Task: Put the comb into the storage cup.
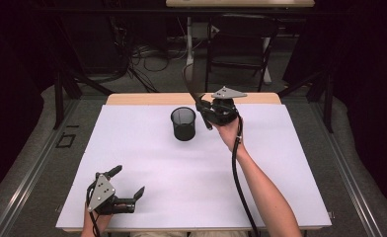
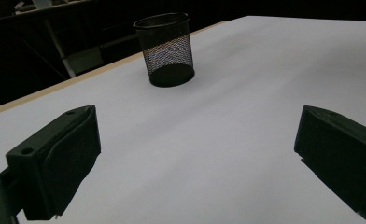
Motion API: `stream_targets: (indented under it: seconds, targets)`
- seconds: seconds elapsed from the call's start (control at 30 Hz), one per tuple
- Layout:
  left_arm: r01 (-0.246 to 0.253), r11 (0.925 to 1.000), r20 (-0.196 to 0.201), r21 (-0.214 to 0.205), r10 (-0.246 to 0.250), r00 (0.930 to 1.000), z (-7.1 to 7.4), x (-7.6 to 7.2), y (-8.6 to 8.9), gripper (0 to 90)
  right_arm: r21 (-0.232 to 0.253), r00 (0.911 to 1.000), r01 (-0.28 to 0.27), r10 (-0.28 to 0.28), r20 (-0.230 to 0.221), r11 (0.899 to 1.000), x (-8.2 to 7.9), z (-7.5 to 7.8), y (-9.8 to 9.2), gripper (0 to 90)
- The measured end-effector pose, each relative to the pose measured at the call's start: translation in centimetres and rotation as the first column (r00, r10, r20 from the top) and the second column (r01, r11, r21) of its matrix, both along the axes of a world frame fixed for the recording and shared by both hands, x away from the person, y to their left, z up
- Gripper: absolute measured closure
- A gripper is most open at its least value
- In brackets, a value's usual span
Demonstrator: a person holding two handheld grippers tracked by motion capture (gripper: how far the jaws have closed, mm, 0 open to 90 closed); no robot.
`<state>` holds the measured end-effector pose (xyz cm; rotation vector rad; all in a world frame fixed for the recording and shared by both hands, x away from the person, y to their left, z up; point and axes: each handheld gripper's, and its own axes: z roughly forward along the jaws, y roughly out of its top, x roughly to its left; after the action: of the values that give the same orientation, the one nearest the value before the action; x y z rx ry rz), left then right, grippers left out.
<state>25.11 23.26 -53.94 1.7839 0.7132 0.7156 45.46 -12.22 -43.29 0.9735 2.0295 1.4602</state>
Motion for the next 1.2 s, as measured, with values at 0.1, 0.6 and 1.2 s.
stream_targets:
  seconds: [0.1, 0.6, 1.2]
  targets:
    - [0.000, 1.0000, 0.000, 0.000, 0.000, 1.0000, 0.0, 0.0, 0.0, 0.4, 0.005, 1.0000, 0.001, -0.001, 0.001, 1.000, 0.1, 0.1, 0.1, 72.3]
    - [-0.001, 1.0000, 0.000, 0.001, 0.001, 1.0000, 0.0, 0.0, 0.0, 0.4, 0.029, 0.9994, 0.003, -0.004, 0.033, 1.000, 0.4, 0.2, 0.7, 72.3]
    - [-0.002, 1.0000, -0.001, 0.002, 0.002, 1.0000, 0.0, 0.0, 0.1, 0.4, 0.055, 0.9965, 0.016, -0.021, 0.081, 0.998, 0.9, 0.5, 1.6, 72.3]
